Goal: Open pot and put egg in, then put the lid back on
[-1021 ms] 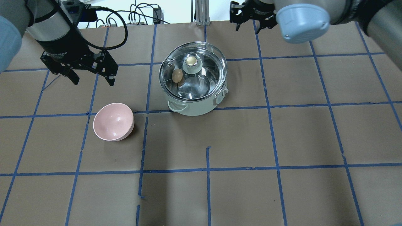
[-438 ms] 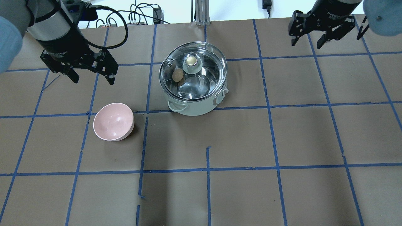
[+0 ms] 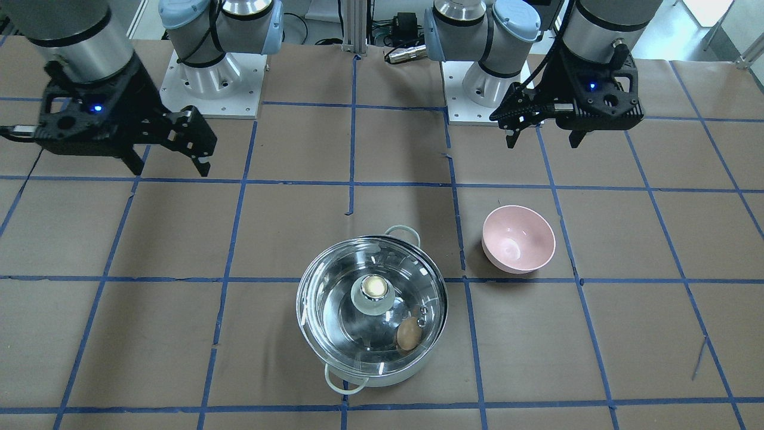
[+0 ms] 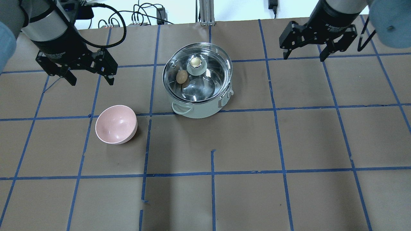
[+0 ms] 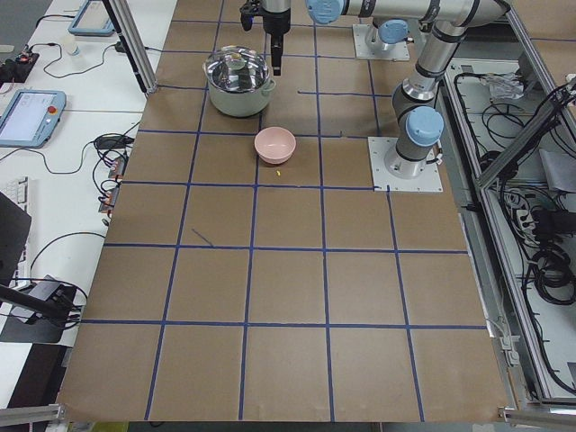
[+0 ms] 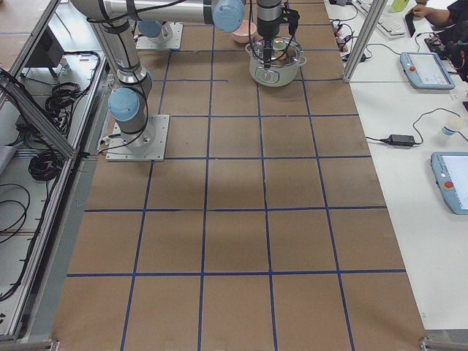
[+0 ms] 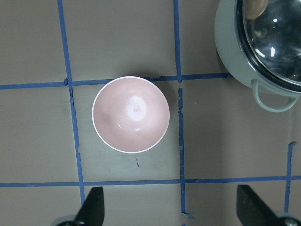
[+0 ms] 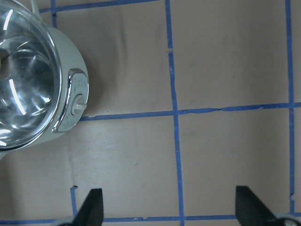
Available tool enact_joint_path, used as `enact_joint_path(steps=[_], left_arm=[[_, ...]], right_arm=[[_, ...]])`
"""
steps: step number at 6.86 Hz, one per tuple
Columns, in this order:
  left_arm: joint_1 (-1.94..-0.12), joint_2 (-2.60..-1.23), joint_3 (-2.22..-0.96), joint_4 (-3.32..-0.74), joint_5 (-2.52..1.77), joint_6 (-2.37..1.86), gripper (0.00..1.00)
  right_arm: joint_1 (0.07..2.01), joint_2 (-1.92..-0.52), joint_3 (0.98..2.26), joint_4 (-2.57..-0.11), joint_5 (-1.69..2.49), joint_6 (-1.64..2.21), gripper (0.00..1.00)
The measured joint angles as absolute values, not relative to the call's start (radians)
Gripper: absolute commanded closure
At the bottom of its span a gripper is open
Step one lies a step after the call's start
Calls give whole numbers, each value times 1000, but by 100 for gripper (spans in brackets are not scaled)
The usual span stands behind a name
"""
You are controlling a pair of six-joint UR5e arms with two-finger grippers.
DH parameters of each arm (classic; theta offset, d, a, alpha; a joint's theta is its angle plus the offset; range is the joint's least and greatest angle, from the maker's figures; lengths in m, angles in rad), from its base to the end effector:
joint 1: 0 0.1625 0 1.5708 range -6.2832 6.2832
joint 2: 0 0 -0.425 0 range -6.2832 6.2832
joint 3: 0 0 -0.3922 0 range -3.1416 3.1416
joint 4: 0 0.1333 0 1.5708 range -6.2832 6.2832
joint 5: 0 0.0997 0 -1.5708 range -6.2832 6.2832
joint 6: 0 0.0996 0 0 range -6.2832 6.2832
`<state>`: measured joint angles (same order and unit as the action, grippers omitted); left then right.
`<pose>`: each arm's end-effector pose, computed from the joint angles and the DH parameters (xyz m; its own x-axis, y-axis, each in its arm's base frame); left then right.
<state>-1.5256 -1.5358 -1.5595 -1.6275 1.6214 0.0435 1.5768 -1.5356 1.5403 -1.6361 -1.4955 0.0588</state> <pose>-0.1066 -0.4809 0.5049 -0.9987 -0.0011 -0.0501 -0.0018 0.9999 0.0126 0.1439 -0.5118 0.4923 -0.9958 0.0481 -0.0785 0.0526 0.9970 -0.0560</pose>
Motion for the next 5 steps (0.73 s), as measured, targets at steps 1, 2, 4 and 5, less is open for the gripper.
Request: enact_joint_path(steps=[1,2,4,5], left_arm=[[-1523,-1535,-1559,-1628,1621,38,0],[-1522,-1534,-1559,-1628,1621,36,0],[-1520,-1534,-1561,-1628,1620,35,0],[-1520,-1534,-1561,-1628,1619,35,0]], right_arm=[[1630,-1535,1550,-1641,-1501,90,0],[1655,-1532,1560,-1643,-1509,102,0],[1665,-1526,1595,-1645,-1550,106,0],[1665,-1525,1604,-1650,-1559,107,0]])
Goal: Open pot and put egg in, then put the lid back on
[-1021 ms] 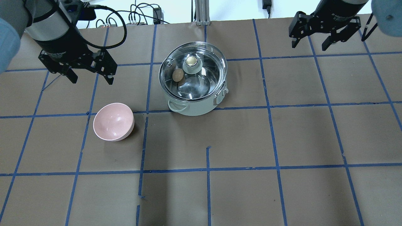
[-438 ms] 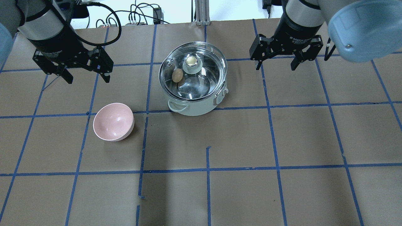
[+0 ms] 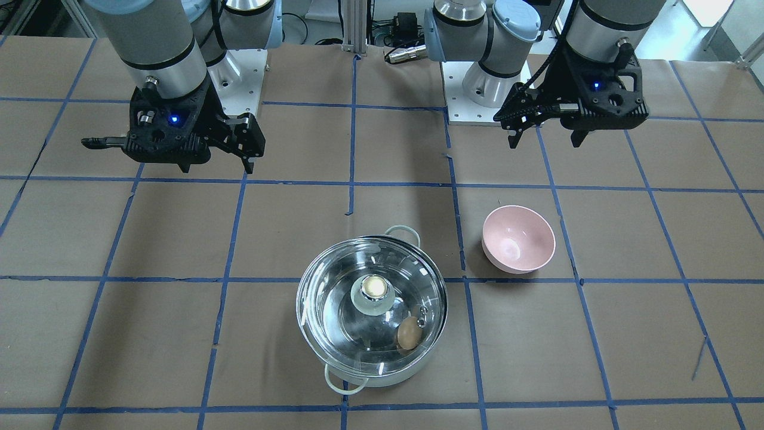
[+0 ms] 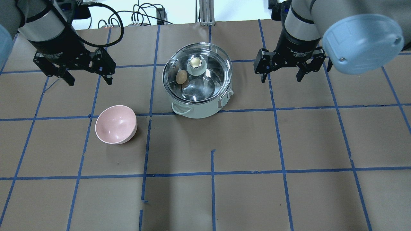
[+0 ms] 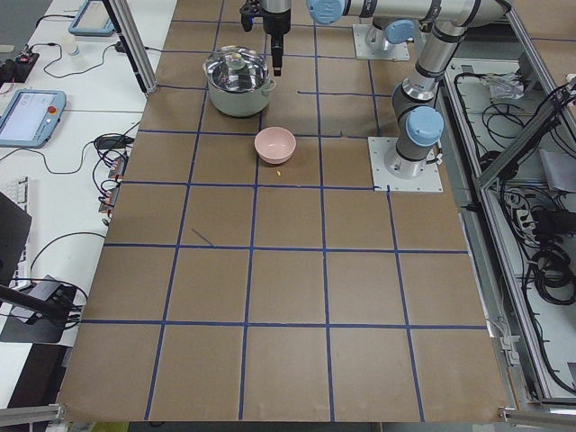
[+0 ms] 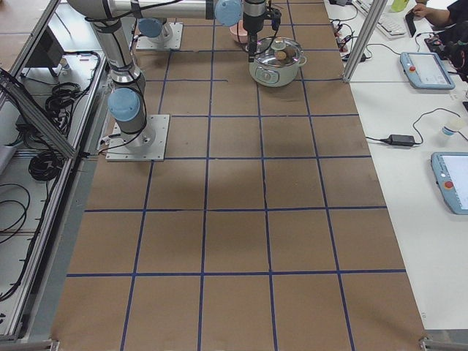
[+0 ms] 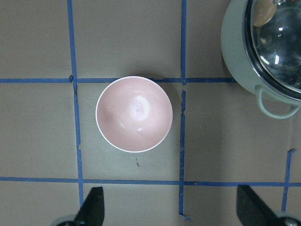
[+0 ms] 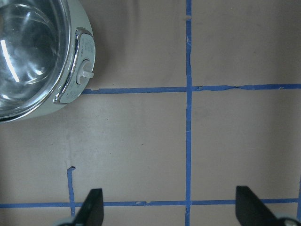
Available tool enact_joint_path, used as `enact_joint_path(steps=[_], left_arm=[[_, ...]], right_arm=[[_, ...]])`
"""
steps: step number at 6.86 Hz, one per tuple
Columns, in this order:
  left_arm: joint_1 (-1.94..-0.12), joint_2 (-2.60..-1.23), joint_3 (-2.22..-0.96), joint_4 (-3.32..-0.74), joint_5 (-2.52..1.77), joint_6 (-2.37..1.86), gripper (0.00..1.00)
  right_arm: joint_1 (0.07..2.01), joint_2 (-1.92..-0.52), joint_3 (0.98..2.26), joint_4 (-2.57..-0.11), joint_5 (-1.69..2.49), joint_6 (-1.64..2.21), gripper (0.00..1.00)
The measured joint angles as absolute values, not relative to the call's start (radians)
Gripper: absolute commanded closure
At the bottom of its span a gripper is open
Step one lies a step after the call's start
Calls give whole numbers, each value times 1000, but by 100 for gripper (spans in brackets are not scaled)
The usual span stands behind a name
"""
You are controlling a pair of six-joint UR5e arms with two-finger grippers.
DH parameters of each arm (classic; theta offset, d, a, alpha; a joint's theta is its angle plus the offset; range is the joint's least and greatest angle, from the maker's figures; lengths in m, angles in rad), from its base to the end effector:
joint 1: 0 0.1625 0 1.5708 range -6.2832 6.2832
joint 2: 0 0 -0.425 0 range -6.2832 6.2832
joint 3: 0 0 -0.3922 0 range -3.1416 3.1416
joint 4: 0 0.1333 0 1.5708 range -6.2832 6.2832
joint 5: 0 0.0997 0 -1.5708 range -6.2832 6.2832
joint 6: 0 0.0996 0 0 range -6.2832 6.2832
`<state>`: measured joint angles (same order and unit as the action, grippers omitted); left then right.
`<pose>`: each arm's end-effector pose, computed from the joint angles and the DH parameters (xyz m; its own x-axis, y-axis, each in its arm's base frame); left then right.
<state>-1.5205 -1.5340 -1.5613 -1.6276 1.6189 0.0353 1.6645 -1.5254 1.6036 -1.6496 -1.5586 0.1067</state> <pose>-0.1045 -0.4807 0.5048 -0.9988 -0.0144 -0.0477 -0.0150 0.9998 0.0122 0.1816 -0.4952 0.4569 -0.9998 0.0130 -0.0122 0.0130 0.9999 0.0007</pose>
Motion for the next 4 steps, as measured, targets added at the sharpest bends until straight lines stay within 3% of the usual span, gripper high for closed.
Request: enact_joint_path(steps=[4], left_arm=[[-1520,-1534,-1560,-1625,1617,28,0]], right_arm=[[1660,-1513,1612,-1674,-1563,104,0]])
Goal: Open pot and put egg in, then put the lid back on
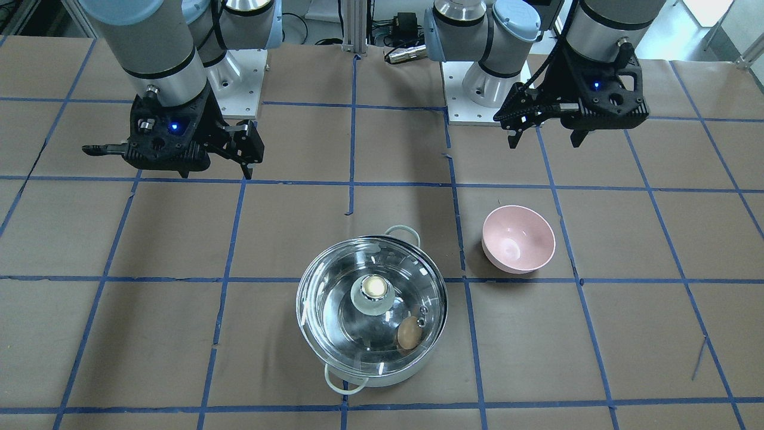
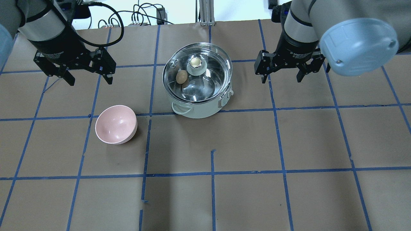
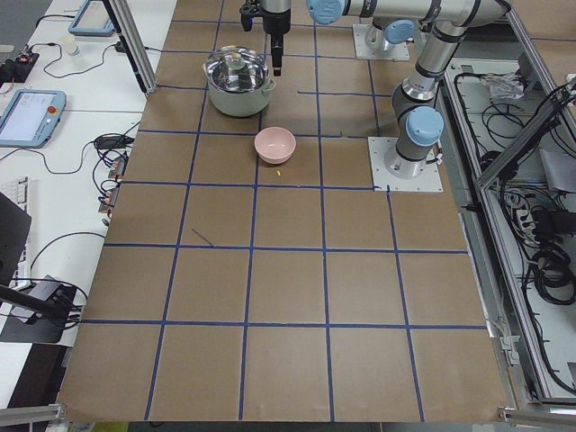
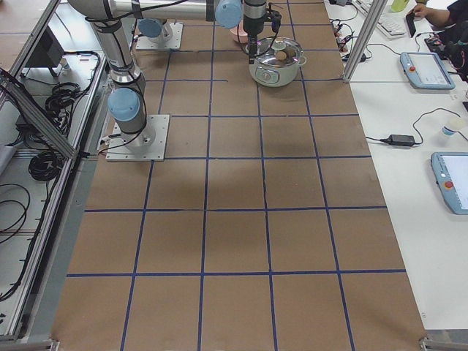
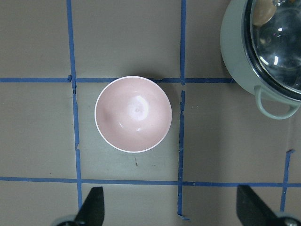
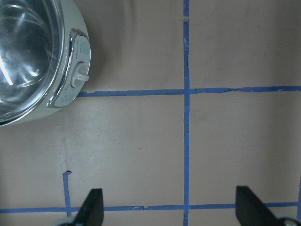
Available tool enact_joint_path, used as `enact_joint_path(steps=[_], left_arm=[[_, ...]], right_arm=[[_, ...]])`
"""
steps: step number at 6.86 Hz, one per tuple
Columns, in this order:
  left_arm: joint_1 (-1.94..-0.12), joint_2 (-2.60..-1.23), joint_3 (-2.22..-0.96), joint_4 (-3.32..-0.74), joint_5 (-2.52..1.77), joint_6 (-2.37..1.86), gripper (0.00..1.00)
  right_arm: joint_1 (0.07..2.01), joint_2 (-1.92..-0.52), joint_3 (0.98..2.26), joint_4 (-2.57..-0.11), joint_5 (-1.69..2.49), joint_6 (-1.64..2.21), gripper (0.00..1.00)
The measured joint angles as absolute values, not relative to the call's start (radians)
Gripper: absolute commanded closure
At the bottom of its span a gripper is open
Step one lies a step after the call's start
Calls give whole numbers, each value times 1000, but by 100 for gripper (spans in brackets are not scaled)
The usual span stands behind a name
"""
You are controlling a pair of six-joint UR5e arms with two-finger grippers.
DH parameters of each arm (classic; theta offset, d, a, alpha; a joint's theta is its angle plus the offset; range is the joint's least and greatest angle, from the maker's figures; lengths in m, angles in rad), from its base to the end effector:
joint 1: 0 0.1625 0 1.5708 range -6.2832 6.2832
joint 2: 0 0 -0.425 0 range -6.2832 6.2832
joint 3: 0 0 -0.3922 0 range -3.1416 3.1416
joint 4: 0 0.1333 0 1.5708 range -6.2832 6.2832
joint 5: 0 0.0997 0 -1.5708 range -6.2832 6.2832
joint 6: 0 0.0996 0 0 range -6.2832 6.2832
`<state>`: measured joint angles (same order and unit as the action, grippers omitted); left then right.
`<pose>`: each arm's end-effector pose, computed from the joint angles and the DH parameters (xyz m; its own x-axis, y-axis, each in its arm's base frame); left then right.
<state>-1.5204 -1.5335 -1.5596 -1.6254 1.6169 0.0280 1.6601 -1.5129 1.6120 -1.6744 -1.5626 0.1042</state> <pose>-0.1046 -0.4809 0.5061 -0.9987 -0.0221 -0.0459 -0.0224 0.9997 0.0074 0.1795 -0.5010 0.4488 -0.9999 0.0149 -0.0086 0.0149 0.9999 -0.0036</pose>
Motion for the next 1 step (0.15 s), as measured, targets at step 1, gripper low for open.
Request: enact_joint_path(steps=[1], left_arm=[[-1520,-1532,-1558,-1625,1616,21,0]], right_arm=[[1658,-1510,1613,-1684,-1564,102,0]])
